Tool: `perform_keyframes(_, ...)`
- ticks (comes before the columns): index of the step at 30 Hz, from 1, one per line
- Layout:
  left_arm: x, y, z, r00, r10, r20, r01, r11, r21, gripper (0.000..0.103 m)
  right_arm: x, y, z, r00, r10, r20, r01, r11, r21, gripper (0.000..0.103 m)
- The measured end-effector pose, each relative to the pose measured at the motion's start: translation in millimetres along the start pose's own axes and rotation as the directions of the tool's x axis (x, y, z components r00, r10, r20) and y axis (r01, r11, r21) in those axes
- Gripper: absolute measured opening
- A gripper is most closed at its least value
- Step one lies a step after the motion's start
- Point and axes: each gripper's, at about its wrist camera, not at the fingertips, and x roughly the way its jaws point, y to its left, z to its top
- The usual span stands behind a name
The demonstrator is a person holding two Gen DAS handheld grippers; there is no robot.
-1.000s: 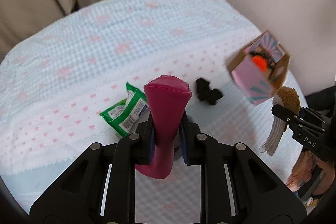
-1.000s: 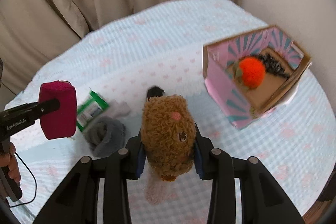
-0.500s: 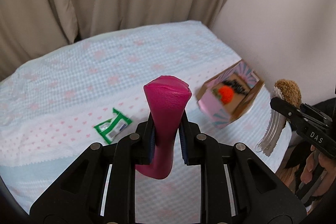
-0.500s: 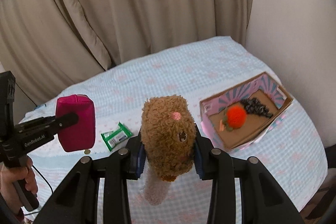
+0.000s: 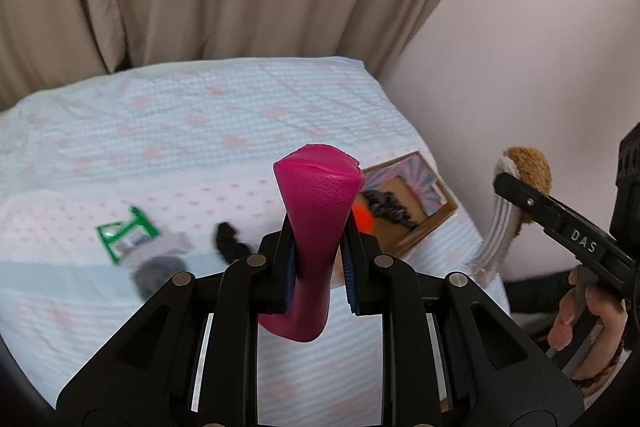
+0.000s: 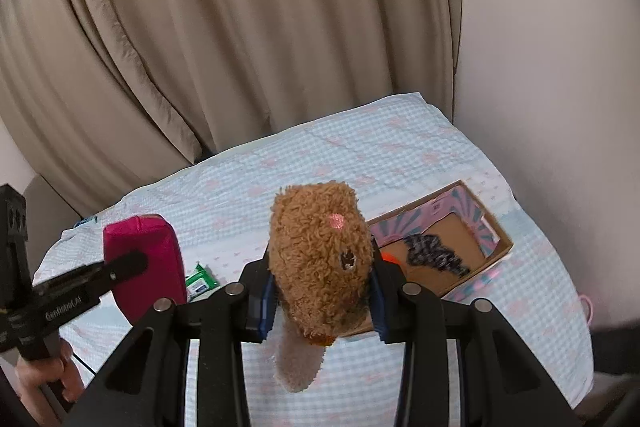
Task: Organize soft objects
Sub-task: 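Carry the pouch and plush to the box and release them inside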
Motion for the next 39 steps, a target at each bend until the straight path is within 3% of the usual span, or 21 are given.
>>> perform_keyframes(8, 84.7, -65.6, 8.2, 0.998, 0.003, -0.062, -0.007, 0.998, -0.068, 0.017, 39.7, -81.8, 29.7, 0.998, 0.034, -0.053, -0.036, 0.999, -0.026, 0.035)
perform_keyframes(20, 224.8, -109.4, 13.3, 0.975, 0.002, -0.223, -0.02, 0.997, -0.078, 0.017, 148.1, -181.4, 32.9, 0.98, 0.053, -0.194, -0.045, 0.998, 0.043, 0.035)
perform_keyframes(28, 302.9, -130.8, -6.8, 0.939, 0.014, -0.343, -0.023, 0.999, -0.023, 0.017, 208.9, -214.8, 18.9, 0.95, 0.038, -0.309, -0.027, 0.999, 0.037, 0.035)
perform_keyframes(35, 328.5, -132.4, -24.1, 0.917, 0.039, -0.397, -0.037, 0.999, 0.013, 0.017, 243.1, -226.2, 11.0, 0.932, 0.038, -0.361, -0.036, 0.999, 0.012, 0.035)
perform_keyframes(36, 328.3, -133.2, -25.5, 0.919, 0.038, -0.393, -0.034, 0.999, 0.018, 0.019, 246.1, -227.6, 10.1, 0.93, 0.035, -0.366, -0.032, 0.999, 0.013, 0.035)
perform_keyframes(38, 327.6, -134.3, -26.6, 0.917, 0.053, -0.395, -0.045, 0.999, 0.03, 0.037, 252.7, -230.5, 9.5, 0.922, 0.022, -0.387, -0.015, 1.0, 0.021, 0.042)
perform_keyframes(39, 325.3, -134.3, -26.1, 0.916, 0.067, -0.396, -0.057, 0.998, 0.037, 0.082, 255.5, -232.5, 9.2, 0.918, 0.023, -0.396, -0.01, 0.999, 0.034, 0.047)
